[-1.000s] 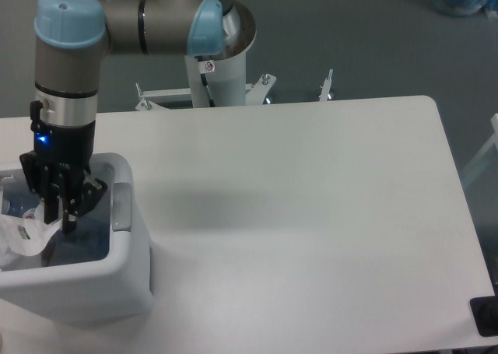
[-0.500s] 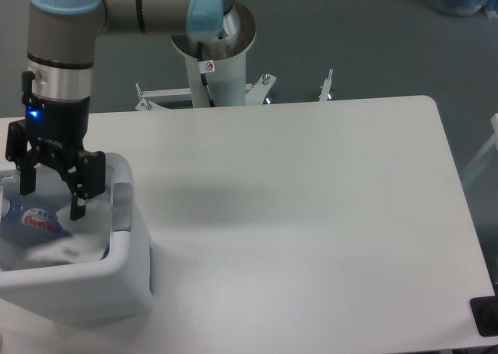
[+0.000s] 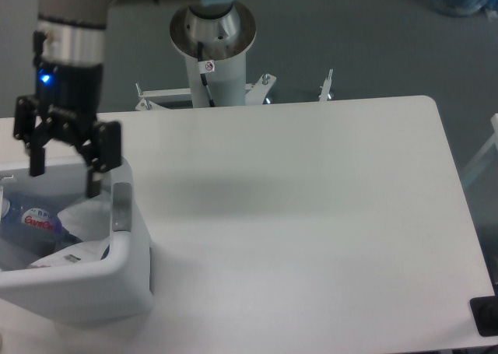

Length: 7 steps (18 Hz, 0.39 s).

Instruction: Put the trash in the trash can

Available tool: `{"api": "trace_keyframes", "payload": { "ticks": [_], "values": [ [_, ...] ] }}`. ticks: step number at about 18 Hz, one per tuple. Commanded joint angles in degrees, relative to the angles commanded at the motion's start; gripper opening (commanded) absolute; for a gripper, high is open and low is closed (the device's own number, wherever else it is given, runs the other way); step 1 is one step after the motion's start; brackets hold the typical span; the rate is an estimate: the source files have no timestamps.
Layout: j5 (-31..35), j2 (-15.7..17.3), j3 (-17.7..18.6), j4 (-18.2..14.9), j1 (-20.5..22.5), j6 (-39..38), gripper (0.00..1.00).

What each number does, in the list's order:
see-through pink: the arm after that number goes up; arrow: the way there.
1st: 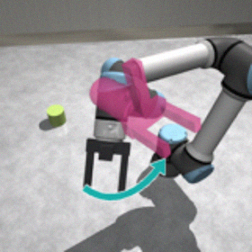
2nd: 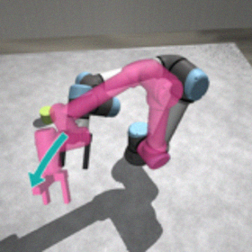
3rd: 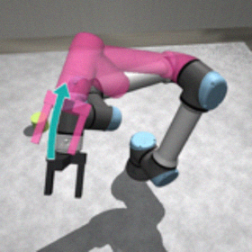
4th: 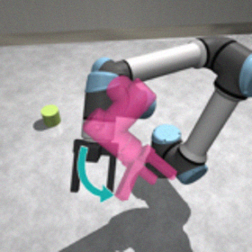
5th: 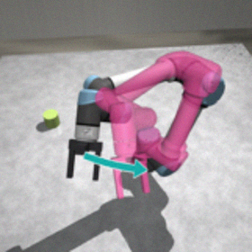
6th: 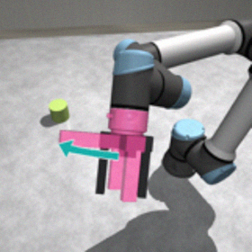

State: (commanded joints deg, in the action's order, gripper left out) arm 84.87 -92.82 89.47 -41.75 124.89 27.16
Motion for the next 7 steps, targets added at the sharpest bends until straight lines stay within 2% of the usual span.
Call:
{"api": "trace_keyframes", "payload": {
  "ticks": [2,7],
  "values": [
    [3.0,0.2,0.4,-0.3,2.4,0.4,1.00],
    [2.9,1.8,1.6,-1.8,7.4,6.7,1.00]
  ]
}}
